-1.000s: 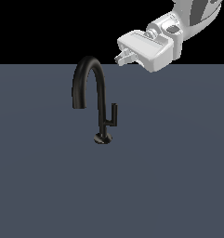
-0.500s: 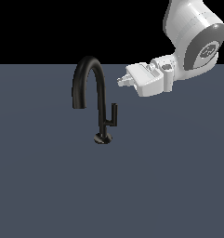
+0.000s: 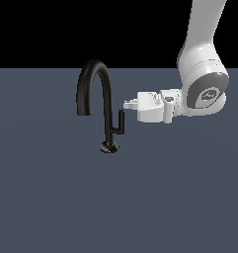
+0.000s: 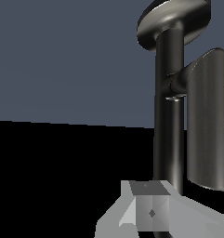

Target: Turn on the faucet by rotating a designated handle.

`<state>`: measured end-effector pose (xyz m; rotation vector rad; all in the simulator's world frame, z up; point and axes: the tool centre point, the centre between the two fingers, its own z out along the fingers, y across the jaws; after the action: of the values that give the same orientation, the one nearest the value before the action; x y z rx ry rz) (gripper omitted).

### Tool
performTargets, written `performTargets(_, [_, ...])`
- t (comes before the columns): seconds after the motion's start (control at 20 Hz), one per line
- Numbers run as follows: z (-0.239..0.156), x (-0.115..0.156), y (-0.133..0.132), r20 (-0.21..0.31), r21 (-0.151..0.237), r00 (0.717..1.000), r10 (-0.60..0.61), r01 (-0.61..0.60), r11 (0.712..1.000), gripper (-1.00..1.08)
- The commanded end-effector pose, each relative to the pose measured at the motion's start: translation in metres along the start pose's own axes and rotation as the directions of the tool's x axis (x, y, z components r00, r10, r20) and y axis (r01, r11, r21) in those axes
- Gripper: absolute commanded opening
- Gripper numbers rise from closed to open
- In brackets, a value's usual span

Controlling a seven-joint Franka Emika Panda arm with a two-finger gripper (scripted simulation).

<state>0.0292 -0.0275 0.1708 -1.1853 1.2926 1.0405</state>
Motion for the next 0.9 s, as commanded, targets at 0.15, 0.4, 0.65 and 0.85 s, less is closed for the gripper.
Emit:
performTargets(0.15, [0.006,0.02,-0.002,0.052,0.065,0.997,0.061,-0.064,0.996,-1.0])
performTargets(0.4, [0.009,0.029,-0.003,0.077,0.092,0.993,0.087,-0.094,0.991,-1.0])
performTargets(0.65, [0.009,0.029,-0.003,0.079,0.093,0.993,0.088,-0.095,0.991,-1.0])
performTargets(0.85, [0.009,0.029,-0.003,0.077,0.091,0.993,0.086,-0.093,0.992,-1.0])
